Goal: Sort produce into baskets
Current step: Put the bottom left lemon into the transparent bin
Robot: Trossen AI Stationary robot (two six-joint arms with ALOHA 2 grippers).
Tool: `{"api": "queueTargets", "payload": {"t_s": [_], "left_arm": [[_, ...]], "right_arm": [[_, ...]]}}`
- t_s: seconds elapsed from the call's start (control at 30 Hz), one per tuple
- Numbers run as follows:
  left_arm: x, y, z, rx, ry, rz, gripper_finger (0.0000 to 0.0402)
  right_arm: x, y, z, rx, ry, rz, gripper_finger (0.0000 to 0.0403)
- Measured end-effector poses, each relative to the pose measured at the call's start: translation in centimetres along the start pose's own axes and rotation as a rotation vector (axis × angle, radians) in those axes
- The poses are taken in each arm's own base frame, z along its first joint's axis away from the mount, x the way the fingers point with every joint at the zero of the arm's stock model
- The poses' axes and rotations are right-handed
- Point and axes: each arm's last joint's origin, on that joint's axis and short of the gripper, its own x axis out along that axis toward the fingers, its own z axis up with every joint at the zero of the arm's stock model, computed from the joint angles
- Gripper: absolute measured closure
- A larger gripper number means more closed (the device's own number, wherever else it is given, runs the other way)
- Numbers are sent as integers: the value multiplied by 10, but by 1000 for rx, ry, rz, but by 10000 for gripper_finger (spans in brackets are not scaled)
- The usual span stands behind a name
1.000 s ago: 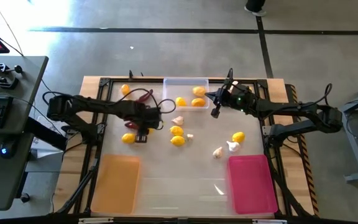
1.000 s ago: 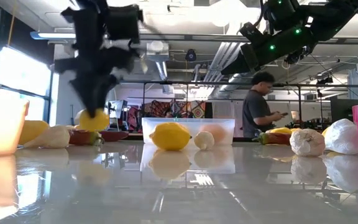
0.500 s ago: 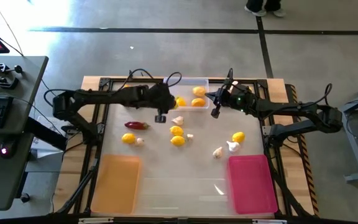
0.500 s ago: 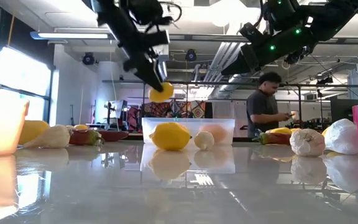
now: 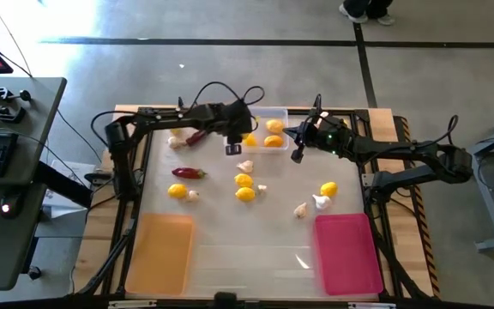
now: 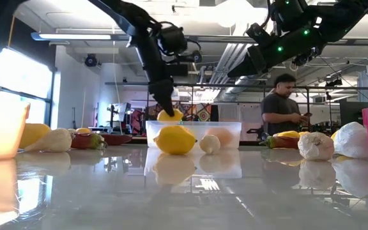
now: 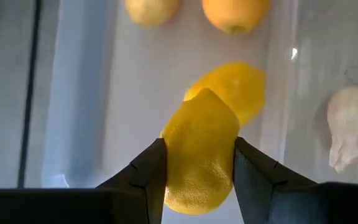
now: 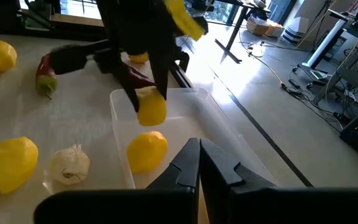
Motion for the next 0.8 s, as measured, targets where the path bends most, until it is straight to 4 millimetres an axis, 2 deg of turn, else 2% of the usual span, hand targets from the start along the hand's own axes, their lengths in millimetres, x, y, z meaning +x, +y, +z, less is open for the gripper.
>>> {"api": "queueTargets", "payload": {"t_s": [0.13,0.37,0.6,0.8], "left_arm": [[10,2,2,-11,93,-41,273],[27,1,0,-18,141,-65,273],[27,0,5,-23,56,-137,273],[28,1,9,-34,15,-128,273]], "right_arm": [[0,0,0,0,1,0,403],[0,0,0,-20,5,1,403],[0,0,0,-24,4,1,403],[0,0,0,-24,4,1,403]]}}
